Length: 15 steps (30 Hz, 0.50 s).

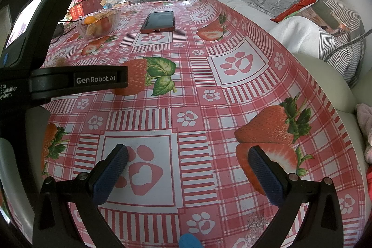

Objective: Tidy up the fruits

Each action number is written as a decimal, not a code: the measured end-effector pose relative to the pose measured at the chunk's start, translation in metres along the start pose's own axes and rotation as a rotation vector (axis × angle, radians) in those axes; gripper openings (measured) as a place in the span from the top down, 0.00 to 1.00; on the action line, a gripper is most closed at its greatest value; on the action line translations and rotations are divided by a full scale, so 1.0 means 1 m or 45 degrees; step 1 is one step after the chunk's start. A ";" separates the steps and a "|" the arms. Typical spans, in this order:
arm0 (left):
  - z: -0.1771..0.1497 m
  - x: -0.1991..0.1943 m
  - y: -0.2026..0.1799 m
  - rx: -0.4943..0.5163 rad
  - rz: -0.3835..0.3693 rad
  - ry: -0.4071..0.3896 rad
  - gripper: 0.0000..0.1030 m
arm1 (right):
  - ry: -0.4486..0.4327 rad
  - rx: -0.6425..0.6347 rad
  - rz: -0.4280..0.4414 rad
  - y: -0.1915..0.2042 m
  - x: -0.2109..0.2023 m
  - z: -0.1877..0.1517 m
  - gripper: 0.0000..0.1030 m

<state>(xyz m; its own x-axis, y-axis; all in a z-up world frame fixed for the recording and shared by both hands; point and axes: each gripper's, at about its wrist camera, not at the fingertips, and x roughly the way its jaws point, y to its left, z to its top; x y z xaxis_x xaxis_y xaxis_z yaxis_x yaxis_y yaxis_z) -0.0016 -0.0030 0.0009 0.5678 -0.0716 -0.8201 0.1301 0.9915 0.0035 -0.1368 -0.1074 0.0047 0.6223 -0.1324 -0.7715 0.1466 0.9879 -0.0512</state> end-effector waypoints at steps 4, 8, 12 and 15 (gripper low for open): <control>0.000 0.000 0.001 0.000 0.000 0.000 0.00 | 0.000 0.000 0.000 0.000 0.000 0.000 0.00; 0.000 0.000 0.000 0.000 0.000 0.000 0.00 | 0.000 0.000 0.000 0.000 0.000 0.000 0.00; 0.000 0.000 0.001 0.000 0.000 0.000 0.00 | 0.000 0.000 0.000 0.000 0.000 0.000 0.00; 0.000 0.000 0.000 0.001 0.001 0.000 0.00 | 0.000 0.000 -0.001 0.000 0.000 0.000 0.00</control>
<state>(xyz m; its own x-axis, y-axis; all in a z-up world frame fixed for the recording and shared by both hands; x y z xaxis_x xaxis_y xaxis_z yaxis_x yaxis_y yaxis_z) -0.0017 -0.0032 0.0009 0.5679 -0.0711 -0.8200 0.1302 0.9915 0.0042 -0.1368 -0.1075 0.0046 0.6223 -0.1328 -0.7714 0.1466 0.9878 -0.0517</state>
